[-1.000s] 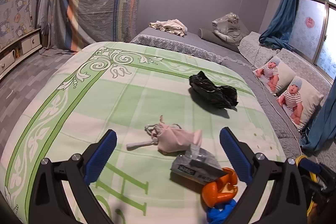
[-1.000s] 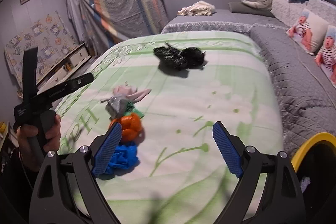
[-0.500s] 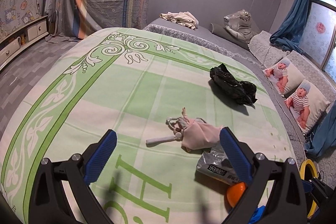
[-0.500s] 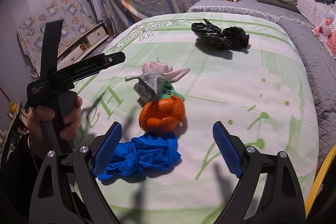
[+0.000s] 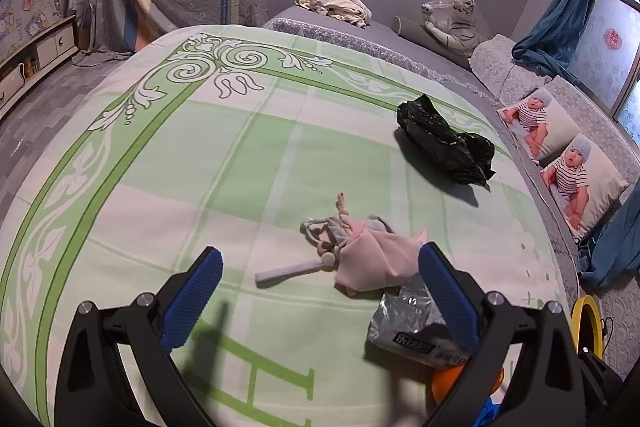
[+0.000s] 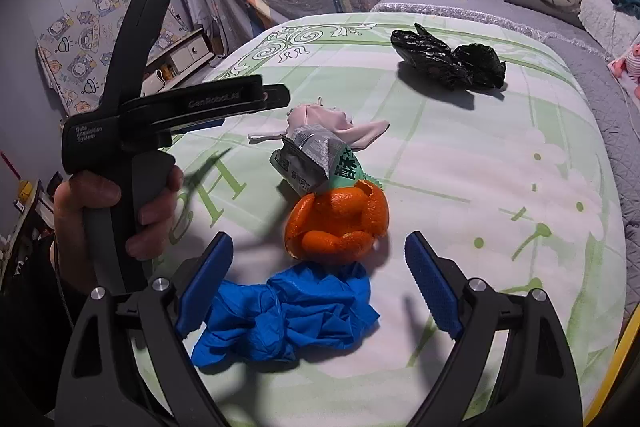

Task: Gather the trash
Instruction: 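Grasp the pink cloth with the left gripper while the right gripper grasps the orange peel, then carry the pink cloth and orange peel over the yellow bin with both grippers, then open both grippers to drop the cloth and orange peel into the bin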

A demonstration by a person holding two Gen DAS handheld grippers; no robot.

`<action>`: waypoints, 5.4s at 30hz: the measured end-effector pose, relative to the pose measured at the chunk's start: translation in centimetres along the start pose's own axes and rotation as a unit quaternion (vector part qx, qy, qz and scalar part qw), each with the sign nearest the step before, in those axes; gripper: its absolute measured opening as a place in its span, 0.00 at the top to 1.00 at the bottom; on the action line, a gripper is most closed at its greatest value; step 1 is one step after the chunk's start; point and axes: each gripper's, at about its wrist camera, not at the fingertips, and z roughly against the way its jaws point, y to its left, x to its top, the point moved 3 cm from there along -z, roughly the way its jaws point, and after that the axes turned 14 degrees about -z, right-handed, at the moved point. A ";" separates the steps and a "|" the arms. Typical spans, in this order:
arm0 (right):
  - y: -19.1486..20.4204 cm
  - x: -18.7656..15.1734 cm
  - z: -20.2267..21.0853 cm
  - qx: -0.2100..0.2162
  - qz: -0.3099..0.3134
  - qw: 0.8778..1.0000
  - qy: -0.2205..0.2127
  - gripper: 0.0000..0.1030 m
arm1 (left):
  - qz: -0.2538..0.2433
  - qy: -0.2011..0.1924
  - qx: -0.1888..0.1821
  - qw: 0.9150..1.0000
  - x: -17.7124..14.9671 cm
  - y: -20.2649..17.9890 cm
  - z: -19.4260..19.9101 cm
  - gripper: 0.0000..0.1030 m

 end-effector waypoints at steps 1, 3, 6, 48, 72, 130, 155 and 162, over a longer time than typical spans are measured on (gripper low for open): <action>0.0 0.0 -0.2 0.000 0.000 1.000 0.001 0.19 | -0.001 0.003 -0.002 1.000 0.1 -0.1 -0.2 0.08; 0.1 0.1 -0.5 0.000 0.001 1.000 0.004 0.19 | -0.002 0.011 -0.007 1.000 0.2 -0.2 -0.8 0.08; 0.1 0.3 -1.1 0.000 -0.001 1.000 0.010 0.20 | -0.004 0.021 -0.013 1.000 0.4 -0.4 -1.6 0.08; -1.1 0.2 0.1 0.011 -0.028 0.999 0.012 0.72 | 0.000 -0.003 -0.040 0.999 1.5 -1.2 0.4 0.78; -6.2 0.1 9.2 0.007 -0.082 0.993 -0.082 0.72 | -0.029 -0.073 -0.057 0.995 3.0 -6.2 7.7 0.78; -31.1 -6.7 28.5 -0.199 -0.280 0.902 -0.262 0.72 | -0.304 -0.119 -0.217 0.920 -0.4 -40.8 11.4 0.77; -37.8 -11.6 26.3 -0.242 -0.370 0.870 -0.218 0.53 | -0.317 -0.009 -0.244 0.916 -4.9 -45.7 3.7 0.64; -37.9 -11.9 26.7 -0.241 -0.379 0.865 -0.222 0.41 | -0.283 -0.031 -0.216 0.934 -3.7 -43.2 3.8 0.22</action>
